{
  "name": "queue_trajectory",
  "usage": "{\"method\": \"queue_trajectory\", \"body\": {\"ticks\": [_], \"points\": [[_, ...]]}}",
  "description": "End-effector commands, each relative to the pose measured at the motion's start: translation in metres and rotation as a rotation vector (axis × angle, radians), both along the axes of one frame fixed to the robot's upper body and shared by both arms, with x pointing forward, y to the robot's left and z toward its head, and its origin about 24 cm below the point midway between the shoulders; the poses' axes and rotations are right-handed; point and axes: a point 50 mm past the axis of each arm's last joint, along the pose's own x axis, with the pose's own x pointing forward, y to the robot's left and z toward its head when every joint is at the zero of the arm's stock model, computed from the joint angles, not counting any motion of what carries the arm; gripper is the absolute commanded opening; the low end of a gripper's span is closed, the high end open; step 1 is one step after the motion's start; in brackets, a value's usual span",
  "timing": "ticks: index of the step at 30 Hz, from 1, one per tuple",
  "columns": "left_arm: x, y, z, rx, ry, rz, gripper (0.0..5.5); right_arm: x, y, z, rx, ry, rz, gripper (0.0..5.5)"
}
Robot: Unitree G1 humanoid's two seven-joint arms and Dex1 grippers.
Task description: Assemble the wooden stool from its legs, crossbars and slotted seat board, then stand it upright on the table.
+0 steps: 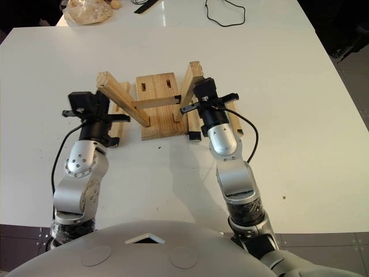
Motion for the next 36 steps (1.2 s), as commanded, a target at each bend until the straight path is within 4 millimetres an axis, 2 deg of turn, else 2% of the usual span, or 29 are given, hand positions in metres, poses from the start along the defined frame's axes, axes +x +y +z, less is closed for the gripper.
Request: {"method": "queue_trajectory", "body": {"ticks": [1, 3, 4, 6, 7, 8, 10, 17, 19, 21, 24, 25, 27, 28, 29, 31, 32, 34, 36], "points": [[-0.016, 0.022, 0.0, -0.021, 0.042, 0.127, 0.0, -0.007, -0.024, 0.004, 0.237, 0.059, -0.152, 0.03], [-0.01, 0.022, 0.004, -0.102, 0.02, 0.128, 0.0, -0.006, -0.015, 0.01, 0.339, 0.067, -0.112, 0.03], [-0.007, 0.013, 0.007, -0.134, 0.008, 0.077, 0.0, -0.006, -0.004, 0.015, 0.346, 0.06, -0.032, 0.03], [0.0, -0.028, 0.015, -0.175, -0.003, -0.2, 0.0, -0.013, 0.036, 0.021, 0.302, 0.067, 0.245, 0.03], [0.001, -0.061, 0.017, -0.119, 0.005, -0.419, 0.0, -0.022, 0.058, 0.021, 0.261, 0.083, 0.393, 0.03], [-0.002, -0.087, 0.013, -0.072, 0.036, -0.562, 0.0, -0.031, 0.075, 0.017, 0.222, 0.11, 0.507, 0.03], [-0.005, -0.106, 0.004, -0.045, 0.089, -0.628, 0.0, -0.037, 0.086, 0.01, 0.17, 0.153, 0.597, 0.03], [-0.002, -0.075, -0.006, -0.011, 0.158, -0.459, 0.0, -0.035, 0.07, -0.01, 0.168, 0.246, 0.548, 0.03], [-0.002, -0.059, -0.012, -0.003, 0.198, -0.388, 0.0, -0.027, 0.053, -0.011, 0.21, 0.252, 0.477, 0.03], [-0.001, -0.034, -0.013, -0.058, 0.216, -0.302, 0.0, -0.011, 0.022, -0.011, 0.244, 0.246, 0.377, 0.03], [0.021, 0.023, -0.011, -0.069, 0.215, -0.184, 0.0, 0.033, -0.036, 0.001, 0.392, 0.211, 0.198, 0.03], [0.032, 0.039, -0.006, -0.102, 0.204, -0.153, 0.0, 0.047, -0.047, 0.01, 0.449, 0.184, 0.174, 0.03], [0.06, 0.064, 0.025, -0.282, 0.082, -0.127, 0.0, 0.067, -0.046, 0.043, 0.559, 0.1, 0.307, 0.03], [0.071, 0.067, 0.048, -0.383, -0.007, -0.168, 0.0, 0.069, -0.039, 0.063, 0.588, 0.057, 0.439, 0.03], [0.077, 0.06, 0.078, -0.479, -0.107, -0.279, 0.0, 0.064, -0.029, 0.086, 0.603, 0.014, 0.606, 0.03], [0.072, 0.033, 0.125, -0.546, -0.246, -0.538, 0.0, 0.045, -0.013, 0.115, 0.573, -0.044, 0.878, 0.03], [0.065, 0.02, 0.139, -0.542, -0.286, -0.649, 0.0, 0.037, -0.009, 0.122, 0.552, -0.06, 0.962, 0.03], [0.053, 0.0, 0.15, -0.506, -0.302, -0.78, 0.0, 0.03, -0.005, 0.129, 0.537, -0.078, 1.033, 0.03], [0.048, -0.012, 0.149, -0.503, -0.264, -0.832, 0.0, 0.027, -0.003, 0.13, 0.539, -0.076, 1.054, 0.03]]}}
